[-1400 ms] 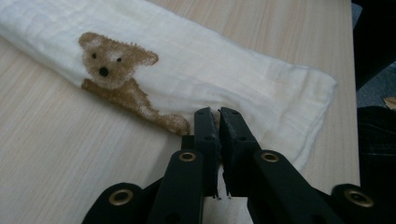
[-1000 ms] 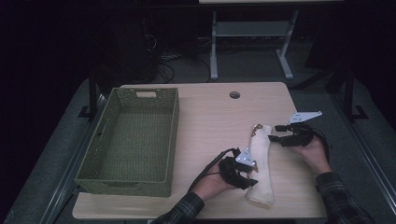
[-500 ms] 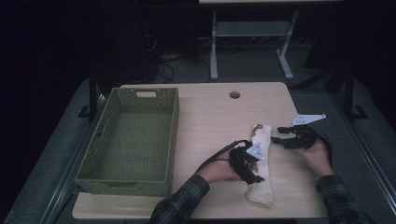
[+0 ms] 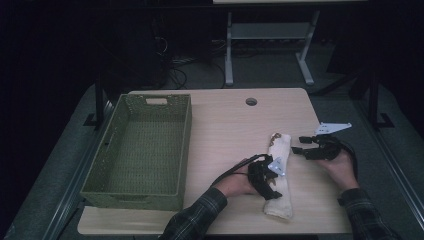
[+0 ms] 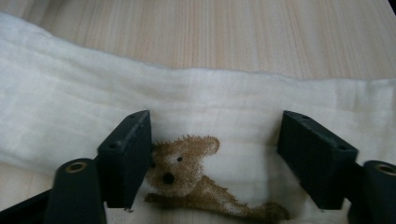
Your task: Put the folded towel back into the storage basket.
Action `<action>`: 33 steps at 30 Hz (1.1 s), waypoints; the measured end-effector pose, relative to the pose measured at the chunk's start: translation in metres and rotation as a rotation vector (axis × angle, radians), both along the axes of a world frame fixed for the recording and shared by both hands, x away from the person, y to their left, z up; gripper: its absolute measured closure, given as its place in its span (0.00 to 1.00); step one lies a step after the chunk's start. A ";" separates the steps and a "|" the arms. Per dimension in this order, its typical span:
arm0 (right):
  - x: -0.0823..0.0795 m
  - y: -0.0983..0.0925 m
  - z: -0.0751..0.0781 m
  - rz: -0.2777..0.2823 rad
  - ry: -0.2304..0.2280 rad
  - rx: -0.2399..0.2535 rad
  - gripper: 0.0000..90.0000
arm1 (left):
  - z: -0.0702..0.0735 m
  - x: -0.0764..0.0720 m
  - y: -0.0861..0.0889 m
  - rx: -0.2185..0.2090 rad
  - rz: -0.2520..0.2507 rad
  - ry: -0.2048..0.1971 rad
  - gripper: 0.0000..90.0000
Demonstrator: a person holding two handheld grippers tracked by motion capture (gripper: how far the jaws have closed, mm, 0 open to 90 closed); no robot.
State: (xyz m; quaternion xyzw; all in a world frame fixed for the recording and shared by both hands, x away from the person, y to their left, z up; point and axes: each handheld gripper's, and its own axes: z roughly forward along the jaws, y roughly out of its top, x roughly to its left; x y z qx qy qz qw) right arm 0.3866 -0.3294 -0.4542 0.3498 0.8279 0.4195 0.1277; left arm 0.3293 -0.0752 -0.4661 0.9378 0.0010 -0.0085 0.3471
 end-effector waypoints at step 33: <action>0.050 0.067 0.001 0.376 0.097 -0.072 0.37 | 0.008 -0.038 0.030 -0.008 0.165 0.096 0.86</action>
